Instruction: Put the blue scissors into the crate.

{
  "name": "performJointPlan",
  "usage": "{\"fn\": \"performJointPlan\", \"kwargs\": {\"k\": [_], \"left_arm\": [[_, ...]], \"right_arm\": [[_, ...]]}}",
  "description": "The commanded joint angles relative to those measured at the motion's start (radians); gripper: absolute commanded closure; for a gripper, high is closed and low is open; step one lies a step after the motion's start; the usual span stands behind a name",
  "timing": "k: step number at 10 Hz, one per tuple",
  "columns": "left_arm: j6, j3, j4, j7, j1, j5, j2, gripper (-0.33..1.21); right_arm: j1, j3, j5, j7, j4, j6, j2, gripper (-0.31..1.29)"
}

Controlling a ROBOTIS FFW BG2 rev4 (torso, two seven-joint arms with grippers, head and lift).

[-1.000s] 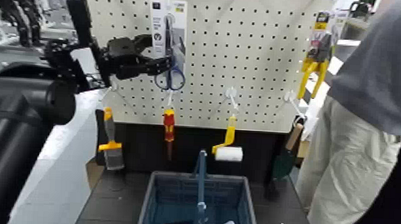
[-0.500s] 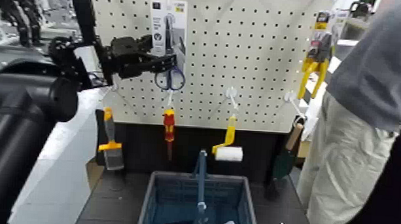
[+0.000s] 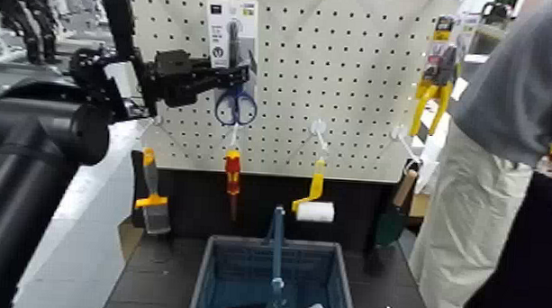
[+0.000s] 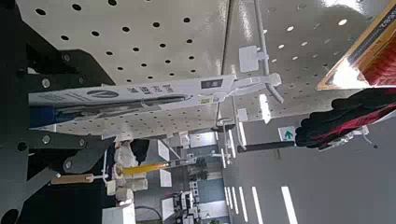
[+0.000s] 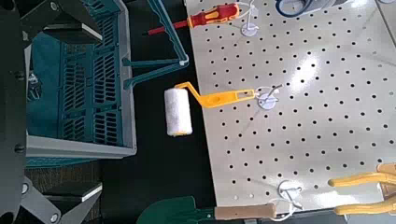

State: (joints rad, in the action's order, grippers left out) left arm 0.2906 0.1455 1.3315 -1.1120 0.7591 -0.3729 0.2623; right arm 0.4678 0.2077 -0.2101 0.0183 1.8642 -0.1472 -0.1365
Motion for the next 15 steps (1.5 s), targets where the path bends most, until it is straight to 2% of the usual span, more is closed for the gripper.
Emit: {"fn": "performJointPlan", "kwargs": {"k": [1, 8, 15], "left_arm": [[0.015, -0.001, 0.005, 0.008, 0.003, 0.008, 0.0, 1.08], [0.012, -0.007, 0.014, 0.011, 0.009, 0.006, 0.002, 1.08], [0.024, -0.009, 0.124, 0.006, 0.0, -0.023, -0.005, 1.08]], "right_arm": [[0.0, -0.001, 0.0, 0.0, 0.0, 0.0, 0.0, 0.18], [0.0, 0.001, -0.002, 0.002, 0.0, 0.003, 0.0, 0.18], [0.003, -0.001, -0.003, 0.003, 0.001, 0.006, 0.0, 0.18]]}}
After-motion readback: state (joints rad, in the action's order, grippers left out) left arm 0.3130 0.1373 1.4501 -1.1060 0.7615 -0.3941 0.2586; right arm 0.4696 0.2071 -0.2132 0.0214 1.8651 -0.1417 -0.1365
